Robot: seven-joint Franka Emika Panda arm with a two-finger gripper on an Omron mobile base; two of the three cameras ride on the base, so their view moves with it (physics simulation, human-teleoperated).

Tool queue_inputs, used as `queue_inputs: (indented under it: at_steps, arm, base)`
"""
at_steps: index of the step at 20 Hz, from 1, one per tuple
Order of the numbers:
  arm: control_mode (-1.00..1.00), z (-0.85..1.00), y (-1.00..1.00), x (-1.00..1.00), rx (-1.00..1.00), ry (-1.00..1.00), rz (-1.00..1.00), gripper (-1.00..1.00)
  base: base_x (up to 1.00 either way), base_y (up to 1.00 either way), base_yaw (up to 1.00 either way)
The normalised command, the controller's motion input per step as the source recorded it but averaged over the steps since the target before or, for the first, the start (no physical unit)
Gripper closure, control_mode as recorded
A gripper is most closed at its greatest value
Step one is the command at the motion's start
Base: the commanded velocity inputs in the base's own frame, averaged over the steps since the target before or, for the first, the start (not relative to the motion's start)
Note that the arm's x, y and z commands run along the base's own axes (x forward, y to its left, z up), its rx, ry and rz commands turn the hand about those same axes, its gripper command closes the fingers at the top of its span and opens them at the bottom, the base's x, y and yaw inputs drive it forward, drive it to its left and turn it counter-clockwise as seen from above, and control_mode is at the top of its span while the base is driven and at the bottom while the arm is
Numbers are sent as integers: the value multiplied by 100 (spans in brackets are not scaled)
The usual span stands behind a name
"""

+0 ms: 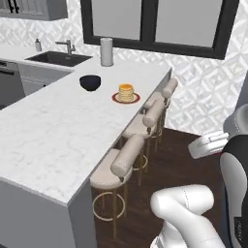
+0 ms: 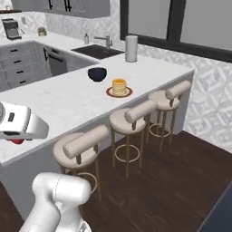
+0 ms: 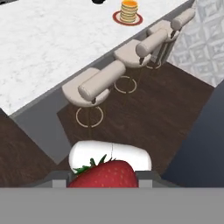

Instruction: Take the strawberry from the fridge and place it on top of the pancake, located on the dining counter.

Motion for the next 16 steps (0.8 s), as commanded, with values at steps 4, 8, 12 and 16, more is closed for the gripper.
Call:
queue_inputs:
  at_steps: [4, 8, 12, 16]
  arm:
    - [100, 0, 0, 0, 0, 0, 0, 100]
    - [100, 0, 0, 0, 0, 0, 0, 100]
    - [100, 0, 0, 0, 0, 0, 0, 100]
    - [100, 0, 0, 0, 0, 0, 0, 100]
  base:
    - [46, -76, 63]
    - [27, -76, 64]
    - [19, -80, 62]
    - [19, -83, 60]
